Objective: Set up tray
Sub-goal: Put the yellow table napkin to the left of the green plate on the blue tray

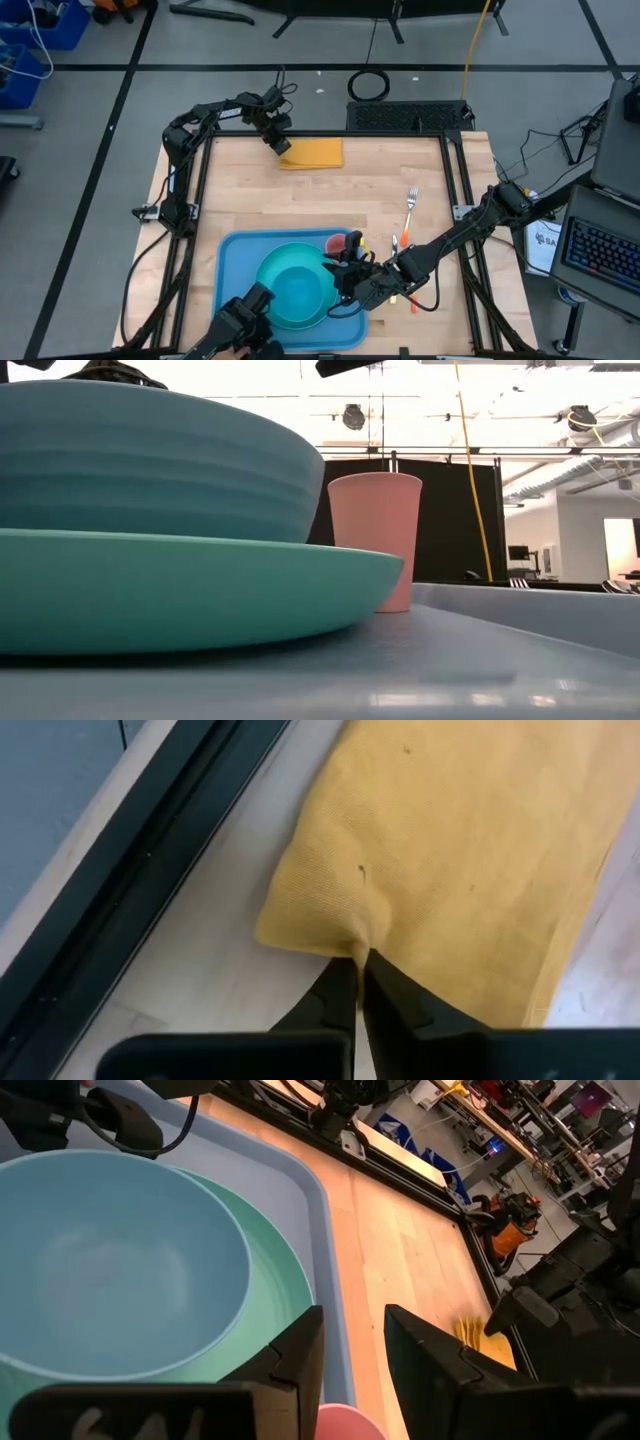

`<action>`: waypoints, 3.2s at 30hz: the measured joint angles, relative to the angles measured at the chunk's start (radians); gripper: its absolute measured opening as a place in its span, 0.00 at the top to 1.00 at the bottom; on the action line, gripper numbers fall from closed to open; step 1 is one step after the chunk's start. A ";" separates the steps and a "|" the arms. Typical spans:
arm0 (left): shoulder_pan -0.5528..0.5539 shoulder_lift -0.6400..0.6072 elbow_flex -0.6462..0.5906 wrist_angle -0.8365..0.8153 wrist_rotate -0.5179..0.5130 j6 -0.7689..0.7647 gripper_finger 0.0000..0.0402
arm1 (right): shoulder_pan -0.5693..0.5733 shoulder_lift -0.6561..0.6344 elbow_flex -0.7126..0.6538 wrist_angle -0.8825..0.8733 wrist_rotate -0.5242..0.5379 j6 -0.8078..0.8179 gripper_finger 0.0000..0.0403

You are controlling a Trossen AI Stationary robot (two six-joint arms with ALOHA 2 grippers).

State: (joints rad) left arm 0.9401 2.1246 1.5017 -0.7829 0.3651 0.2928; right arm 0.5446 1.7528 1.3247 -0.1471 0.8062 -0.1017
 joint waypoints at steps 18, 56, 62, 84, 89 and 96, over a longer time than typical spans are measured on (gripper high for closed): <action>-0.012 -0.131 -0.002 -0.042 -0.019 0.081 0.99 | 0.001 0.000 0.000 -0.001 0.000 0.028 0.75; -0.058 -0.459 -0.048 -0.277 -0.204 0.064 1.00 | -0.002 0.000 0.000 0.009 0.000 -0.049 0.75; -0.079 -0.546 -0.049 -0.316 -0.298 0.060 1.00 | -0.002 0.000 0.000 0.038 0.000 -0.077 0.75; -0.300 -0.729 -0.049 -0.523 -0.524 -0.043 1.00 | -0.002 0.000 0.000 0.068 0.000 -0.150 0.75; -0.358 -0.764 -0.049 -0.598 -0.585 -0.097 1.00 | -0.013 0.000 0.000 0.068 0.000 -0.150 0.75; -0.480 -0.793 -0.049 -0.691 -0.659 -0.178 1.00 | -0.021 0.000 0.000 0.068 0.000 -0.147 0.75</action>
State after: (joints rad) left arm 0.4598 1.3312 1.4528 -1.4743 -0.2942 0.1144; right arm 0.5236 1.7527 1.3243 -0.0788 0.8062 -0.2489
